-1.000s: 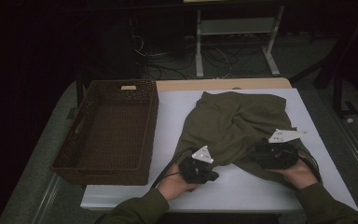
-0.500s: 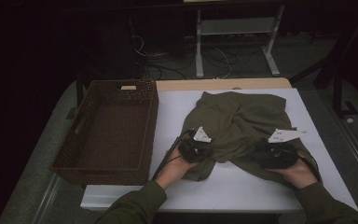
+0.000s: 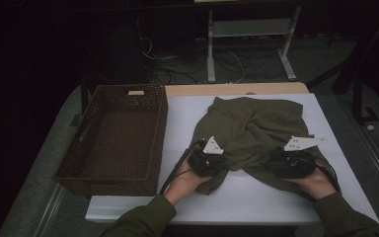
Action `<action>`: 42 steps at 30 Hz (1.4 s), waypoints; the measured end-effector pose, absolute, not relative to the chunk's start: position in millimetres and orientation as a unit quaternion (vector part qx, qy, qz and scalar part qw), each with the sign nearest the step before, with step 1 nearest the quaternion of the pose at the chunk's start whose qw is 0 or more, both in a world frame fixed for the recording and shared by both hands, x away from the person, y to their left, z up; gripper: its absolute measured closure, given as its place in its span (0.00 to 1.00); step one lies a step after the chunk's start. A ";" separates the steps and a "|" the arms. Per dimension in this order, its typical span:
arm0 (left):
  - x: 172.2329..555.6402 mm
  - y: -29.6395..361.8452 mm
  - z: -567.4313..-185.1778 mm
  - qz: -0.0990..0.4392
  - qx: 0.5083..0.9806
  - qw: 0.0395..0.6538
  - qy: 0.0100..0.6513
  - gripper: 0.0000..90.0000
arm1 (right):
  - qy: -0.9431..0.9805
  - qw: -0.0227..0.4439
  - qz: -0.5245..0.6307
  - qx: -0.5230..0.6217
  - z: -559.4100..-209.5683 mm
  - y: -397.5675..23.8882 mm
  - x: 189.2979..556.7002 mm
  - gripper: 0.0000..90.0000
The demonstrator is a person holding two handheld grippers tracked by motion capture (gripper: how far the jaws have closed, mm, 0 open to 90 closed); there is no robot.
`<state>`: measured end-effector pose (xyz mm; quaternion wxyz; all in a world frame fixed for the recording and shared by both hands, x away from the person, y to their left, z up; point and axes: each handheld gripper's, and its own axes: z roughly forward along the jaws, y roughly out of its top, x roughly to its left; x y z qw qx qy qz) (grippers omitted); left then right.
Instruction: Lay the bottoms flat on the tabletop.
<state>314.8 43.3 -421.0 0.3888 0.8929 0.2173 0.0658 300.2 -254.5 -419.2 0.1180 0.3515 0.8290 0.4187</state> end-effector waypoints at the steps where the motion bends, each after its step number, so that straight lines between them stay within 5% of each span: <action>1: 311.1 42.1 -422.0 0.063 0.894 0.388 0.214 0.79 | 0.829 0.118 0.419 0.351 -419.2 -254.5 300.3 0.46; 12: 310.8 25.7 -444.3 0.102 0.910 0.339 0.215 0.62 | 0.832 0.117 0.416 0.347 -420.0 -252.6 300.9 0.46; 19: 314.5 28.6 -444.1 0.091 0.909 0.349 0.207 0.96 | 0.832 0.118 0.416 0.346 -419.7 -252.3 300.5 0.46; 21: 314.1 29.1 -443.5 0.090 0.910 0.350 0.201 0.99 | 0.832 0.119 0.417 0.347 -419.5 -252.4 300.3 0.46; 32: 288.7 51.9 -427.7 -0.037 0.899 0.400 0.174 0.99 | 0.826 0.121 0.424 0.353 -418.0 -255.0 300.3 0.46; 42: 243.9 71.7 -435.5 -0.137 0.910 0.374 0.116 0.99 | 0.824 0.123 0.427 0.351 -416.4 -254.1 299.7 0.46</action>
